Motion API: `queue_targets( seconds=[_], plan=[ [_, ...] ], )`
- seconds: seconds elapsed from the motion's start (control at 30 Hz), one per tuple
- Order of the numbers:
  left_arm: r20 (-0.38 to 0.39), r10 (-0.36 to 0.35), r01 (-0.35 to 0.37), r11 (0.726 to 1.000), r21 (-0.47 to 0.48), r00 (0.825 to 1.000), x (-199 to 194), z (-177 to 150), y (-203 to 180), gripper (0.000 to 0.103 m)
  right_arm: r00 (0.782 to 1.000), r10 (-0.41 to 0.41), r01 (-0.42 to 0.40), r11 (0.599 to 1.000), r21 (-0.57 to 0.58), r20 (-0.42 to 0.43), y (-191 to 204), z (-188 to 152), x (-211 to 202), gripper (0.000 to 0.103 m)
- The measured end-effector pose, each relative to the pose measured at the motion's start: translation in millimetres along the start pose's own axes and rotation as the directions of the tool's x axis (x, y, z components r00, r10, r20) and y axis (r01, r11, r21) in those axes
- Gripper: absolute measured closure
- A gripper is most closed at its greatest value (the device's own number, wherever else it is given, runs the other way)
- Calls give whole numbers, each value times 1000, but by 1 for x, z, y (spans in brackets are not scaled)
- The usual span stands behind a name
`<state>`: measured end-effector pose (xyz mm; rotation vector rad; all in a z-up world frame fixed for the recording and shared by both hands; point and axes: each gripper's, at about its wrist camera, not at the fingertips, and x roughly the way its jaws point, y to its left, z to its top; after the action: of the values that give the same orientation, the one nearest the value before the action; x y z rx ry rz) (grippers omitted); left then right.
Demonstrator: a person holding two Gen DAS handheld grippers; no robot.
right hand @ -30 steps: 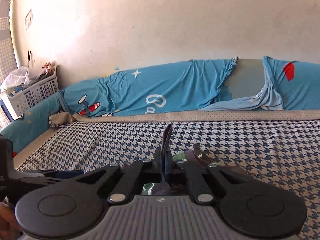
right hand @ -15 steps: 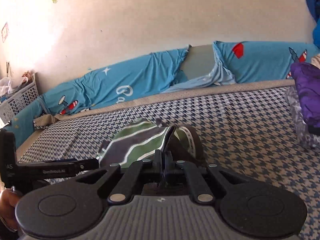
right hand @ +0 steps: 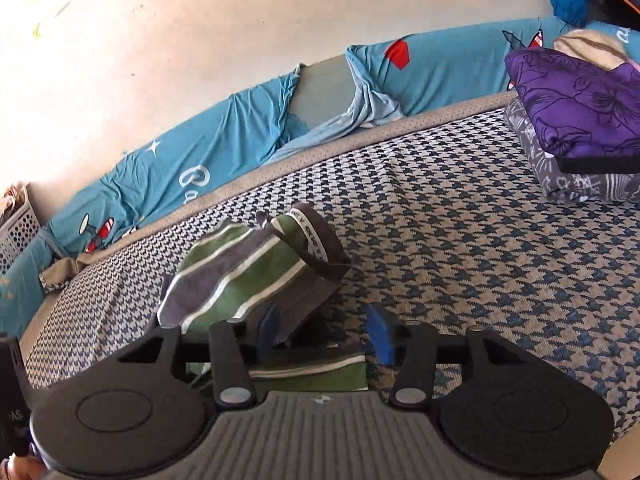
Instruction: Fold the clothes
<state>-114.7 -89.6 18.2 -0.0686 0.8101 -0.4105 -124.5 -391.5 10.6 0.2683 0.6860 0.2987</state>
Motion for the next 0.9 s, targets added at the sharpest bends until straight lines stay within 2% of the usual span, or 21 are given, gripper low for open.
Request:
queue_targets(
  seconds=[0.1,0.13,0.2,0.43,0.57,0.6,0.67,0.73,0.8,0.9],
  plan=[
    [-8,3,-3,1000,9,1000,0,-6,-4,2,999,45,-45,998,32,1,1,2,5,47],
    [-10,5,-5,1000,15,1000,0,-8,-6,2,998,63,-62,997,47,-15,0,2,9,43],
    [-13,10,-10,1000,27,1000,0,-12,-9,1,995,87,-83,993,78,-47,0,1,19,40],
    [-25,-9,10,999,41,1000,-4,-22,-16,0,989,114,-99,982,159,-92,0,-10,51,36],
    [-22,-20,21,999,38,1000,-9,-23,-15,0,990,123,-104,972,212,-75,-2,-13,59,36],
    [-21,-22,22,999,34,1000,-11,-23,-14,0,991,119,-103,972,211,-68,-1,-13,59,38],
    [-18,-19,20,999,26,1000,-13,-23,-12,0,991,123,-110,975,194,-53,2,-12,59,55],
    [-11,-11,11,1000,15,1000,-16,-22,-10,0,990,134,-126,979,163,-39,8,-12,57,85],
    [8,-5,5,1000,1,1000,-20,-18,-7,0,988,151,-146,980,138,-30,14,-12,54,91],
    [41,2,-2,1000,-17,999,-26,-13,-3,0,977,211,-207,971,120,-18,21,-11,50,93]
  ],
)
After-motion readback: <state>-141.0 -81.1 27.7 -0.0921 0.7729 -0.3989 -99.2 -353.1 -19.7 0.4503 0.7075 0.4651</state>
